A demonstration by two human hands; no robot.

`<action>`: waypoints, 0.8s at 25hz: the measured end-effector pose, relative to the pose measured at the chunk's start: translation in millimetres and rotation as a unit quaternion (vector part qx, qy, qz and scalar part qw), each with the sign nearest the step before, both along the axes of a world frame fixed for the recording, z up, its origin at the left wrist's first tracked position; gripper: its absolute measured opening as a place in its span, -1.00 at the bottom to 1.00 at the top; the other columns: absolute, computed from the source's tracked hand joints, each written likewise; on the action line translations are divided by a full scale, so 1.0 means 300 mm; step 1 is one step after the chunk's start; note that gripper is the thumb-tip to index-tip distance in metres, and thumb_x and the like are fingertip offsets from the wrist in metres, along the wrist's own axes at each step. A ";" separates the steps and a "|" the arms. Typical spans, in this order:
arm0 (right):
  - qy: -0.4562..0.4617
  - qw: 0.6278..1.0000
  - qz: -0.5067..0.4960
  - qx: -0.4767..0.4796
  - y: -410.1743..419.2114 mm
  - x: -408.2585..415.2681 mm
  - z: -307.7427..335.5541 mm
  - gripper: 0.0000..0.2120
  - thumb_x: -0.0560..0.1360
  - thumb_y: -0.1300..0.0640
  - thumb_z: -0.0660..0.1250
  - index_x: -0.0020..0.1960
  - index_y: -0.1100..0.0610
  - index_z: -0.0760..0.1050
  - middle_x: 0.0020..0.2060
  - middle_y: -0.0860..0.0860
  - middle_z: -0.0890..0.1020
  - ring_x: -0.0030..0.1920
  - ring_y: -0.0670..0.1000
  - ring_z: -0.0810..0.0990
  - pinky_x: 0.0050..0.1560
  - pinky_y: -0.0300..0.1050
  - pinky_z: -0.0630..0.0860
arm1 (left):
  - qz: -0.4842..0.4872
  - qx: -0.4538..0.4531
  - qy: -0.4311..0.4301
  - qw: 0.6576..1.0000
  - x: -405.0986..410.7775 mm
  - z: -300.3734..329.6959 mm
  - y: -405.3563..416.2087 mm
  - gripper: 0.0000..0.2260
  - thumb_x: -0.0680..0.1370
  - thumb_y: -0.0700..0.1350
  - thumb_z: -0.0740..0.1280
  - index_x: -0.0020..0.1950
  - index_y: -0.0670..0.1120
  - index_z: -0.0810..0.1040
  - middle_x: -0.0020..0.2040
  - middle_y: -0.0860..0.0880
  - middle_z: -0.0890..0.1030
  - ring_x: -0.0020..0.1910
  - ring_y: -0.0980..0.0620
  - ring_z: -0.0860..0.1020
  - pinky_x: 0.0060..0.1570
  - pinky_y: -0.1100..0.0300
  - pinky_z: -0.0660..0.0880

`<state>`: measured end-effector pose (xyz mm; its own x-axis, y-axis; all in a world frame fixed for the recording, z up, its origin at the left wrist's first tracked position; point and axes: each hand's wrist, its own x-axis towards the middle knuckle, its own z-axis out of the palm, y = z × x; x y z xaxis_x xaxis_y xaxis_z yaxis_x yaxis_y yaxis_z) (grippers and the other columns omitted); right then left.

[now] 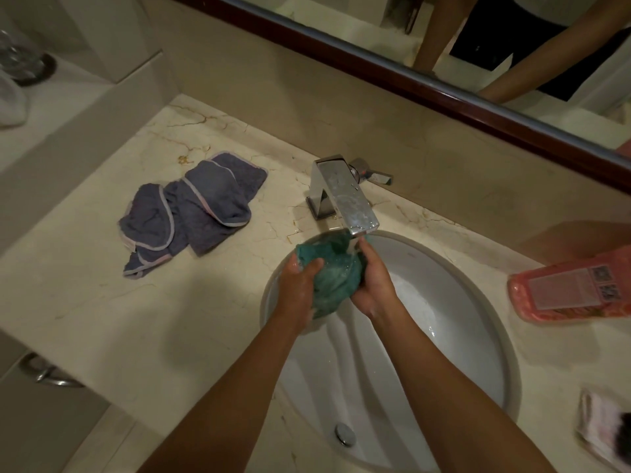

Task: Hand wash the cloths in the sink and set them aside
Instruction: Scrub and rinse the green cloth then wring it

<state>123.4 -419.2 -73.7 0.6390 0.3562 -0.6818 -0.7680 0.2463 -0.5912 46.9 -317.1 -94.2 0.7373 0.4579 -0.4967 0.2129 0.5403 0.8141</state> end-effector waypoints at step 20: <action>0.051 0.997 -0.050 0.035 0.021 0.000 -0.020 -0.64 0.68 0.04 0.19 0.25 0.28 0.57 0.17 0.27 0.65 0.15 0.22 0.67 0.12 0.11 0.62 | 0.090 -0.071 -0.016 0.993 -0.054 0.016 0.031 -0.79 0.60 -0.23 0.29 0.20 -0.07 0.59 0.06 -0.12 0.71 0.02 -0.14 0.70 -0.12 0.01 0.64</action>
